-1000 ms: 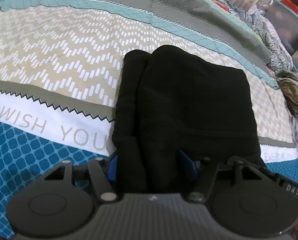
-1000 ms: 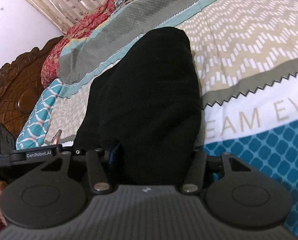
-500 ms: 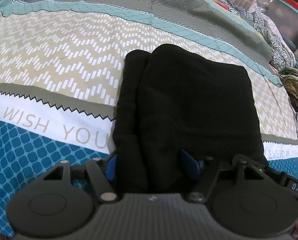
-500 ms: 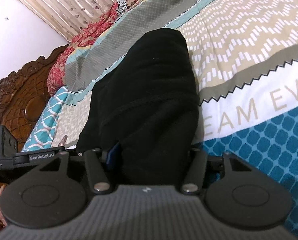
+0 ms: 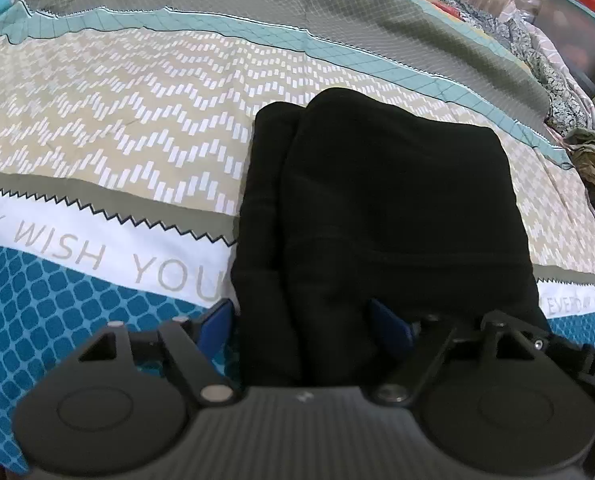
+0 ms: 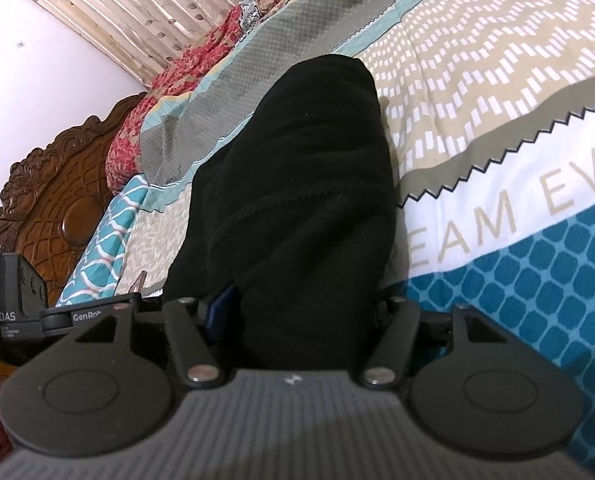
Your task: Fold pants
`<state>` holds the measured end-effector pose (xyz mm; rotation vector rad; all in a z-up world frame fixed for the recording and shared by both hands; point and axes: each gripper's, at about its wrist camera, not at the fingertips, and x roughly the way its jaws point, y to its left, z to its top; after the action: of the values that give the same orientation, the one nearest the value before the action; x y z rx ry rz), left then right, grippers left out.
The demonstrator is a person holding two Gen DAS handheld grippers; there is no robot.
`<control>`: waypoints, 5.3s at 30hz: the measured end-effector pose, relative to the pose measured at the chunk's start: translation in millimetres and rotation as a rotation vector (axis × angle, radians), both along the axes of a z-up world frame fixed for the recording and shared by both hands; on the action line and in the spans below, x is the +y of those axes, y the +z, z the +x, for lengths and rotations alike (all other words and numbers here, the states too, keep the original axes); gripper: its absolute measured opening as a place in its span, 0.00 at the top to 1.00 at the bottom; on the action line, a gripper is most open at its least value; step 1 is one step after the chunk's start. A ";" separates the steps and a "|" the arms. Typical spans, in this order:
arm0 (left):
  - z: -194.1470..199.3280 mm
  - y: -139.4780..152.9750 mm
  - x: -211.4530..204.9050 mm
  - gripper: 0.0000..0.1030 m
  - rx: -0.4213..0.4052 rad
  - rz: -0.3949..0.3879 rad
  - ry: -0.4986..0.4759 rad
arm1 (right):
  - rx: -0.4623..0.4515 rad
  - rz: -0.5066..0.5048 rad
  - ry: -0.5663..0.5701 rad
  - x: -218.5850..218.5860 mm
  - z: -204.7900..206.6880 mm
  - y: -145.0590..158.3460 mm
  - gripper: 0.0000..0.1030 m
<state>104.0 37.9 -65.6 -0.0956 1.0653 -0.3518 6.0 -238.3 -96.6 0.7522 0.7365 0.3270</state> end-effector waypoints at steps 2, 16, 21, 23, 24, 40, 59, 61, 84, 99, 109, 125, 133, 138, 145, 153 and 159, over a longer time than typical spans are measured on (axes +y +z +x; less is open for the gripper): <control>0.1 -0.3 0.3 0.23 -0.001 0.002 0.000 | 0.000 0.004 0.002 -0.6 -0.1 -0.5 0.36; 2.1 -3.0 2.0 0.19 0.002 -0.006 -0.004 | 0.079 0.019 0.037 -0.1 15.7 5.0 0.31; 4.3 -4.7 4.4 0.21 0.001 -0.015 -0.012 | 0.075 -0.061 0.065 7.1 18.6 10.2 0.39; 3.2 -3.0 3.5 0.31 0.000 -0.022 -0.020 | 0.064 -0.098 0.069 10.0 17.6 12.3 0.42; 2.1 -1.0 3.1 0.42 0.004 -0.040 -0.025 | 0.054 -0.125 0.070 12.9 16.2 15.1 0.45; 47.1 122.1 -55.2 0.68 -0.332 -0.127 -0.135 | -0.386 -0.425 0.002 11.4 47.4 106.2 0.63; 234.3 -2.0 -177.4 0.27 -0.208 0.187 0.008 | -0.065 -0.358 -0.211 -99.5 239.7 -18.1 0.29; 229.3 4.9 -175.1 0.27 -0.198 0.195 0.013 | -0.061 -0.366 -0.223 -100.0 234.4 -12.6 0.28; 27.8 56.8 -99.4 0.06 -0.211 0.273 0.014 | 0.020 -0.485 -0.287 -39.7 64.2 25.7 0.00; -17.3 70.7 -76.0 0.00 -0.189 0.210 0.001 | 0.205 -0.405 -0.241 -25.0 32.4 22.7 0.00; -29.4 72.8 -77.6 0.00 -0.221 0.255 -0.006 | 0.148 -0.388 -0.288 -30.7 17.8 38.5 0.00; -31.9 78.1 -81.4 0.00 -0.245 0.330 0.003 | 0.130 -0.360 -0.324 -37.1 14.5 43.9 0.00; -35.9 85.1 -76.3 0.00 -0.269 0.290 0.004 | 0.144 -0.348 -0.331 -37.9 13.1 43.6 0.00; -36.9 91.1 -72.8 0.00 -0.303 0.288 0.031 | 0.145 -0.346 -0.332 -38.5 13.0 43.5 0.00; -36.1 87.9 -73.6 0.00 -0.279 0.286 0.011 | 0.153 -0.335 -0.338 -38.4 11.1 41.4 0.00; -38.3 82.7 -74.1 0.00 -0.278 0.347 0.028 | 0.164 -0.321 -0.346 -39.3 9.0 39.2 0.00; -37.1 81.1 -70.4 0.00 -0.268 0.367 0.061 | 0.176 -0.310 -0.350 -40.7 7.9 36.0 0.00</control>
<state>66.8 -32.5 15.4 0.2407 0.8436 -0.1057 14.0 -279.0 -60.7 0.6047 0.7831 -0.1710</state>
